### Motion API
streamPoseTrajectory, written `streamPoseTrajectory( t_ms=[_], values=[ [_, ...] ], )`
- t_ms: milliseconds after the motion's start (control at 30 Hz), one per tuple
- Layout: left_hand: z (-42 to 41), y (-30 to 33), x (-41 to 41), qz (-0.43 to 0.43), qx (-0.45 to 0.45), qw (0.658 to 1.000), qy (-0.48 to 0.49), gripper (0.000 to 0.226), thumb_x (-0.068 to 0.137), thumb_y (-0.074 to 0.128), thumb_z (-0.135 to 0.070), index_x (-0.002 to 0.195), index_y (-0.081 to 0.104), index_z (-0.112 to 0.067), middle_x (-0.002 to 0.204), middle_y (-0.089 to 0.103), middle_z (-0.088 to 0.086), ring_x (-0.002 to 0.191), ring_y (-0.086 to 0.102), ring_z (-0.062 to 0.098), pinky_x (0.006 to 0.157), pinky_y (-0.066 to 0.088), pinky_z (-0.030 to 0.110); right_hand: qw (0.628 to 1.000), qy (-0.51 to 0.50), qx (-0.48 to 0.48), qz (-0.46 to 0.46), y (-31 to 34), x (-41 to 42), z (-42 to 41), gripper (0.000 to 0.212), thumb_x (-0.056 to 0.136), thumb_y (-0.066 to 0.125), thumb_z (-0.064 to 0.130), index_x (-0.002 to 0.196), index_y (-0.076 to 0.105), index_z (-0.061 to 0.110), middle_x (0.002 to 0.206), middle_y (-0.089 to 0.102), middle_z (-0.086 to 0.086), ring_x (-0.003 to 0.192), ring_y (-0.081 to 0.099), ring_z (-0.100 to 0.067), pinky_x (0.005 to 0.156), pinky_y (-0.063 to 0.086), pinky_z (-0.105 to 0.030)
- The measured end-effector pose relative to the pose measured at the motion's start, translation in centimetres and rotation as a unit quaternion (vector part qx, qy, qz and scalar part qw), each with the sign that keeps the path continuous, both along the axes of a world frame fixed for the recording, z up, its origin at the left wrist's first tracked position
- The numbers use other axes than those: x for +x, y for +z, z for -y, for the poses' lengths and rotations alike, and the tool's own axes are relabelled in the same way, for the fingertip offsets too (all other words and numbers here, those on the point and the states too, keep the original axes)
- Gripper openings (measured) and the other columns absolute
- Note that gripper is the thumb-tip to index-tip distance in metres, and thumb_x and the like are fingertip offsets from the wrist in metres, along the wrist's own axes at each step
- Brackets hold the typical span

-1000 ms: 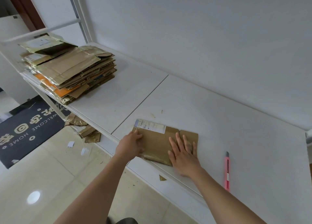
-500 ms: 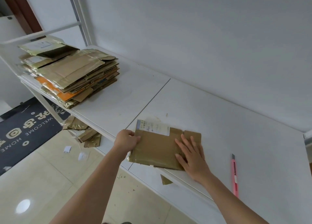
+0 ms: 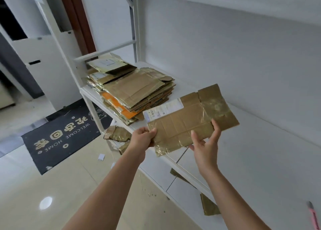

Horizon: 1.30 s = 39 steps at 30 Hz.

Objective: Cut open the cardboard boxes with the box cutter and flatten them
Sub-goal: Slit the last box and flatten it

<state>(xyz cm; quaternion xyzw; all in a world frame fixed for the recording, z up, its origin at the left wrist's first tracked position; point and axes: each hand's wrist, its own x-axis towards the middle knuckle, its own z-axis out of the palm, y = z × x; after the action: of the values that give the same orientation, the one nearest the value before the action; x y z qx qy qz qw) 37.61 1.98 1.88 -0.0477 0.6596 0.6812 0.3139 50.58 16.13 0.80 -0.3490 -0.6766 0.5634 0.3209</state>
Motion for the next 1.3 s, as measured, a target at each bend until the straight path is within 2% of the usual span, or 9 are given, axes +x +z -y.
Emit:
streamPoseTrajectory(
  t_ms=[133, 267, 333, 500, 633, 733, 900, 1167, 1300],
  values=[
    [4.7, 1.9, -3.8, -0.007, -0.014, 1.000, -0.009, 0.013, 0.090, 0.070, -0.013, 0.091, 0.060, -0.005, 0.065, 0.070, 0.003, 0.050, 0.063, 0.014, 0.049, 0.053, 0.026, 0.999, -0.009, -0.018, 0.025, 0.8, -5.9, 3.3, 0.059, 0.091, 0.070, 0.017, 0.139, 0.041, 0.031, 0.103, 0.054, 0.018, 0.077, 0.063, -0.005, 0.082, 0.059, -0.047],
    [8.6, 3.5, -8.0, 0.005, -0.028, 0.999, -0.019, 0.017, 0.092, 0.068, -0.014, 0.095, 0.057, -0.003, 0.076, 0.067, 0.010, 0.053, 0.064, 0.018, 0.060, 0.061, 0.034, 0.999, 0.015, 0.012, 0.030, 2.0, -10.9, 5.5, 0.057, 0.090, 0.072, 0.018, 0.139, 0.044, 0.026, 0.114, 0.047, 0.022, 0.083, 0.052, 0.027, 0.072, 0.046, -0.013],
    [9.6, 4.0, -9.9, 0.006, -0.039, 0.999, -0.021, 0.022, 0.093, 0.067, -0.015, 0.104, 0.058, 0.001, 0.083, 0.068, 0.012, 0.058, 0.067, 0.021, 0.067, 0.062, 0.040, 0.999, 0.024, 0.017, 0.032, 2.6, -13.1, 5.8, 0.057, 0.089, 0.072, 0.017, 0.139, 0.045, 0.025, 0.126, 0.044, 0.015, 0.089, 0.053, 0.019, 0.075, 0.043, -0.011],
    [10.4, 4.5, -14.3, -0.022, -0.066, 0.997, -0.016, 0.027, 0.092, 0.068, -0.014, 0.116, 0.055, -0.008, 0.104, 0.069, 0.014, 0.068, 0.069, 0.022, 0.069, 0.062, 0.038, 0.998, 0.018, 0.029, 0.047, 3.9, -17.6, 5.0, 0.056, 0.089, 0.072, 0.015, 0.139, 0.046, 0.020, 0.140, 0.047, 0.003, 0.119, 0.052, -0.013, 0.101, 0.046, -0.034],
    [9.3, 4.5, -18.6, -0.106, -0.105, 0.988, -0.030, 0.036, 0.094, 0.065, -0.014, 0.127, 0.051, -0.013, 0.106, 0.063, 0.006, 0.083, 0.068, 0.021, 0.076, 0.061, 0.037, 0.997, 0.021, 0.023, 0.073, 4.3, -22.0, 3.0, 0.056, 0.090, 0.072, 0.016, 0.139, 0.046, 0.018, 0.143, 0.049, -0.008, 0.129, 0.049, -0.029, 0.107, 0.044, -0.043],
    [8.1, 4.4, -22.2, -0.256, -0.214, 0.939, -0.081, 0.041, 0.095, 0.062, -0.021, 0.134, 0.050, -0.018, 0.117, 0.058, -0.003, 0.090, 0.060, 0.009, 0.070, 0.054, 0.024, 0.996, 0.026, 0.023, 0.079, 4.0, -26.1, 1.8, 0.057, 0.091, 0.070, 0.016, 0.142, 0.045, 0.015, 0.149, 0.044, -0.009, 0.137, 0.042, -0.028, 0.110, 0.039, -0.037],
    [5.7, 3.6, -28.2, -0.417, -0.328, 0.824, -0.198, 0.045, 0.095, 0.059, -0.022, 0.140, 0.050, -0.020, 0.146, 0.048, 0.000, 0.127, 0.052, 0.021, 0.107, 0.043, 0.036, 0.989, 0.055, 0.020, 0.139, 2.7, -31.8, 0.2, 0.059, 0.095, 0.065, 0.017, 0.147, 0.039, 0.016, 0.155, 0.036, -0.008, 0.142, 0.036, -0.028, 0.107, 0.038, -0.036],
    [2.5, 0.5, -34.3, -0.424, -0.346, 0.718, -0.430, 0.067, 0.093, 0.064, -0.029, 0.151, 0.032, -0.035, 0.164, 0.010, -0.009, 0.151, 0.005, 0.012, 0.122, 0.000, 0.048, 0.896, 0.071, 0.179, 0.399, 1.9, -36.2, -1.0, 0.044, 0.099, 0.058, 0.029, 0.139, 0.050, 0.014, 0.138, 0.042, -0.020, 0.117, 0.053, -0.034, 0.095, 0.048, -0.039],
    [1.8, -0.3, -36.4, -0.403, -0.296, 0.728, -0.468, 0.073, 0.089, 0.069, -0.017, 0.150, 0.034, -0.037, 0.164, 0.007, -0.010, 0.151, 0.010, 0.012, 0.121, 0.013, 0.051, 0.835, 0.033, 0.247, 0.491, 1.1, -36.3, -0.1, 0.033, 0.100, 0.050, 0.040, 0.127, 0.051, 0.020, 0.156, 0.012, -0.022, 0.142, 0.019, -0.042, 0.110, 0.032, -0.059]
  ],
)
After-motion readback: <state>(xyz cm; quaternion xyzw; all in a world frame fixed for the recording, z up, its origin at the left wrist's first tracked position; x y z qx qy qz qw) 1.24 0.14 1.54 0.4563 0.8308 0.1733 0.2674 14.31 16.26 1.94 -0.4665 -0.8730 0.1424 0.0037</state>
